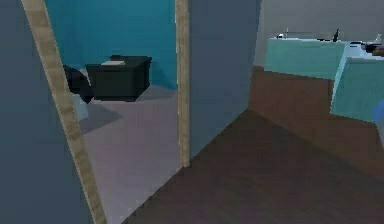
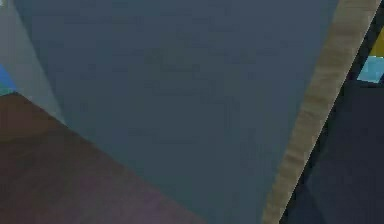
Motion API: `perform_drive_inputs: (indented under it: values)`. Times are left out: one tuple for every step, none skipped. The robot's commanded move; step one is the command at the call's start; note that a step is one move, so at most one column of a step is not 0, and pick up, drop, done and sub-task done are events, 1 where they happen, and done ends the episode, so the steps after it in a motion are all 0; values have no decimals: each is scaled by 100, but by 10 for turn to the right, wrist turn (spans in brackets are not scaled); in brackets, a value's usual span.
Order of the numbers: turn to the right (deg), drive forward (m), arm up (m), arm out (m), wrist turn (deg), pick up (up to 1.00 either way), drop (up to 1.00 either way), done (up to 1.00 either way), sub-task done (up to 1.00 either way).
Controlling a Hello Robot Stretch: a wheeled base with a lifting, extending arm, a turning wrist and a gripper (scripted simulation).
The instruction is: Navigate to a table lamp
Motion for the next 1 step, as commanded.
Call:
perform_drive_inputs:
  values:
    - [0, 95, 0, 0, 0, 0, 0, 0, 0]
